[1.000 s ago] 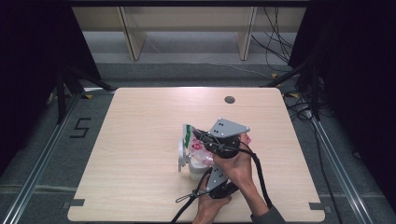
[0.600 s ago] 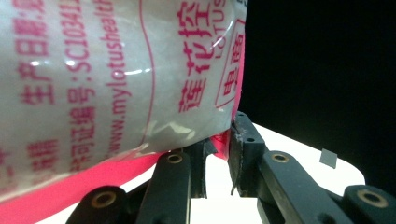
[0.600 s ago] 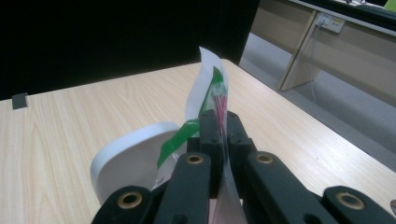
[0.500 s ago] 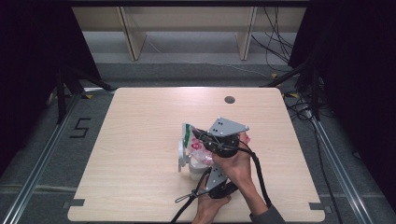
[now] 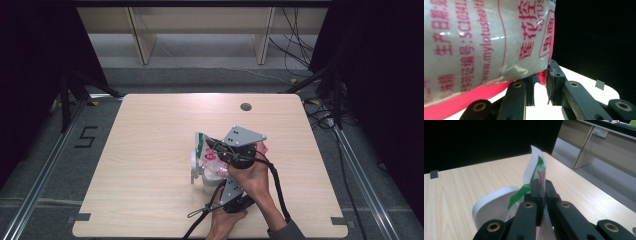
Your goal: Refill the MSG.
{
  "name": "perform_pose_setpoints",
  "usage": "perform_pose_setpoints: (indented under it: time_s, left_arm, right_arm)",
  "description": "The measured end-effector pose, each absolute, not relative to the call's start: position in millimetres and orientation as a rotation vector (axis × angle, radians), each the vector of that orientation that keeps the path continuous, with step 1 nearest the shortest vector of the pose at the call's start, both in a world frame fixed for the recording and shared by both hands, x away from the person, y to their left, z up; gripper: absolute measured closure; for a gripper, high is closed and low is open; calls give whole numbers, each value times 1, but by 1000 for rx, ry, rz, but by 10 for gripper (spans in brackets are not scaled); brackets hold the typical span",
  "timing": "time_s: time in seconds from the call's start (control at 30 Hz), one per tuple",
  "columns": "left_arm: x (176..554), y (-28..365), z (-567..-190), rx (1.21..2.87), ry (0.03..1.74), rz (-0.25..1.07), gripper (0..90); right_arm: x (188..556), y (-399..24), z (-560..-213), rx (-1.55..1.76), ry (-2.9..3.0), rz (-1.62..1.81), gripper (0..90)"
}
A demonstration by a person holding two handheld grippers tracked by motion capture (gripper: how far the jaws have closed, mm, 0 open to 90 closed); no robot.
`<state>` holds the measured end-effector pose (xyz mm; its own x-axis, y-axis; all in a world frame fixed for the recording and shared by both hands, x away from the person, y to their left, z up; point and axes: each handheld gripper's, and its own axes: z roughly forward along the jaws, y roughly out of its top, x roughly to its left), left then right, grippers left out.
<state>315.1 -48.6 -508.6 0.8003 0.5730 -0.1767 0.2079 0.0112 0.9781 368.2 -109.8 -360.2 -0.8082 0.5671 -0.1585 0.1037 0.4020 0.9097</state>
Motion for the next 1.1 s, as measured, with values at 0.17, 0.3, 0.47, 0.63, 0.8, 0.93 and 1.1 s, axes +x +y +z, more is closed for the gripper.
perform_pose_setpoints:
  time_s: [0.17,0.3,0.47,0.63,0.8,0.93,1.1]
  left_arm:
    - [315,-48,-507,1558,634,328,778]
    - [314,-50,-509,1557,634,323,777]
    - [314,-49,-510,1562,644,317,778]
    - [314,-48,-509,1560,639,324,778]
    - [313,-49,-510,1553,641,328,778]
    - [314,-49,-510,1568,646,323,777]
    - [314,-48,-509,1560,642,323,778]
  right_arm:
    - [366,-111,-357,590,2197,1412,898]
    - [367,-112,-358,594,2201,1393,898]
    - [368,-109,-360,579,2210,1394,898]
    - [366,-110,-359,580,2203,1398,898]
    - [368,-111,-360,596,2209,1411,898]
    - [369,-111,-361,601,2225,1397,898]
    - [367,-110,-359,619,2217,1417,898]
